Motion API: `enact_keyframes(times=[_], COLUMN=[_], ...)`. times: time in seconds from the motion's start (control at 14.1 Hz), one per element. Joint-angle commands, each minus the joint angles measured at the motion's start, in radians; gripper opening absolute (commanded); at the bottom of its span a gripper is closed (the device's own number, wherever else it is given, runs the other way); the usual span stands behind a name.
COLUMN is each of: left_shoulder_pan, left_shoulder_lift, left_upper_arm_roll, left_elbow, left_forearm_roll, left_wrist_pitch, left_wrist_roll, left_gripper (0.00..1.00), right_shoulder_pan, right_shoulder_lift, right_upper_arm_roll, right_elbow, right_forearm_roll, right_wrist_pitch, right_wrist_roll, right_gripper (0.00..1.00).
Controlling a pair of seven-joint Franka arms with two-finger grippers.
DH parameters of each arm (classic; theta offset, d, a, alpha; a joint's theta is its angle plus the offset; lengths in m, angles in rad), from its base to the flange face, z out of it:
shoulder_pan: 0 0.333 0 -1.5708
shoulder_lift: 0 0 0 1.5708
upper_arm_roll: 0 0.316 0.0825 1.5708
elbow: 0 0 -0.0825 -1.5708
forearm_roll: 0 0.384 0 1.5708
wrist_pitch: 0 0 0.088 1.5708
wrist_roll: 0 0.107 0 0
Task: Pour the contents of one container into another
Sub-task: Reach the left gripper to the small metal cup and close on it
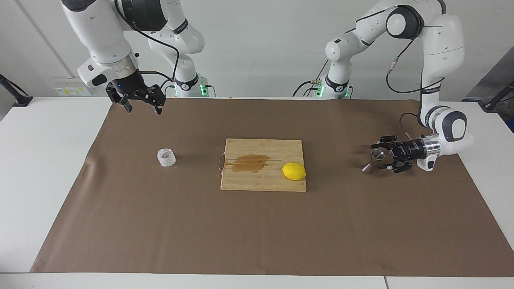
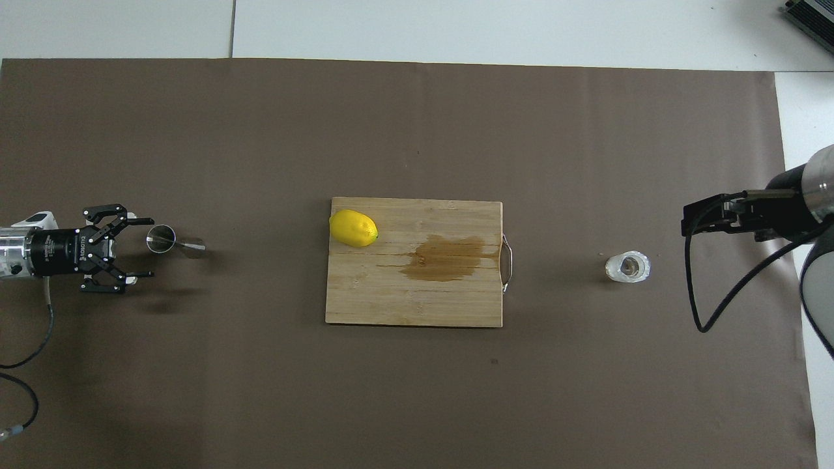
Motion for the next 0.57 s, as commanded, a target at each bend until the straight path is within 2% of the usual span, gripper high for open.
enact_keyframes(times=[0.0,0.5], left_shoulder_pan=[-0.018,-0.018], left_shoulder_lift=[-0.018,-0.024], left_upper_arm_roll=[0.005,0.002], left_elbow=[-0.028,-0.031], left_forearm_roll=[-0.034,-0.039], left_wrist_pitch=[0.018,0.011], left_wrist_roll=[0.023,0.032], left_gripper=[1.00,1.00], right_shoulder_pan=[-0.012,-0.012], right_shoulder_lift=[-0.014,-0.012], right_upper_arm_roll=[0.008,0.008], right_elbow=[-0.007,-0.007], right_forearm_roll=[-0.002,-0.002], right_wrist_pitch=[-0.005,-0.005], right_wrist_roll=[0.015,0.015], right_gripper=[1.00,1.00])
